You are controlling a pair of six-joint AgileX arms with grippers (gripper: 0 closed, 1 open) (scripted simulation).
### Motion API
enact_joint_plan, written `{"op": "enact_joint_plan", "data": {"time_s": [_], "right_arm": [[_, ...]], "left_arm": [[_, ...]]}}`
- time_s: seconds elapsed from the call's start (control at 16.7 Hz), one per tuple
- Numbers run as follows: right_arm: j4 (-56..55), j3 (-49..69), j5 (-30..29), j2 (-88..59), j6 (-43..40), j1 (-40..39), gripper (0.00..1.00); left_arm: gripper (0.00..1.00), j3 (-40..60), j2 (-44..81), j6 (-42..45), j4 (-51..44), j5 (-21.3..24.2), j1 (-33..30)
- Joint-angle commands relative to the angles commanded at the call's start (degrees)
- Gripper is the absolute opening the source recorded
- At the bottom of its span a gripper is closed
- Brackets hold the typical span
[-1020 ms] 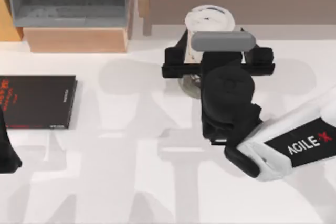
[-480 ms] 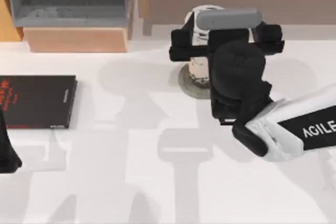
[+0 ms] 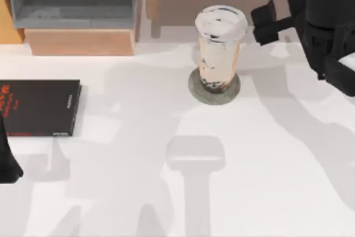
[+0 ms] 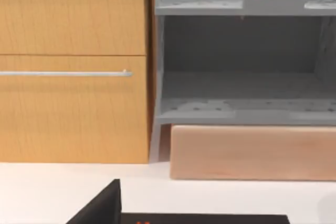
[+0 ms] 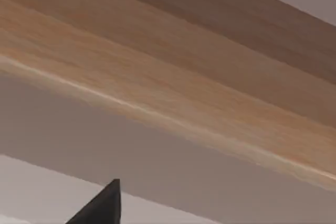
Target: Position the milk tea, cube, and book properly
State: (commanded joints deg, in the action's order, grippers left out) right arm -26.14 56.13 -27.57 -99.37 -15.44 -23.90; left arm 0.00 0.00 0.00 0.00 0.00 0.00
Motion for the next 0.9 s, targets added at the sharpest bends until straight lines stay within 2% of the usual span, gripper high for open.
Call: {"op": "enact_joint_plan", "data": {"time_s": [0.48,0.72,0.9], "right_arm": [[47.2,-1.7,16.6,12.2,-8.2,17.7,1.0],[69.6,-3.4,22.4,16.9,-9.2,23.8,1.0],[81.7,-4.4,25.4,19.8,-9.2,26.9,1.0]], "left_arm": [[1.0,0.0,0.0,0.0,0.0,0.0,0.0],[1.0,0.0,0.0,0.0,0.0,0.0,0.0],[1.0,0.0,0.0,0.0,0.0,0.0,0.0]]}}
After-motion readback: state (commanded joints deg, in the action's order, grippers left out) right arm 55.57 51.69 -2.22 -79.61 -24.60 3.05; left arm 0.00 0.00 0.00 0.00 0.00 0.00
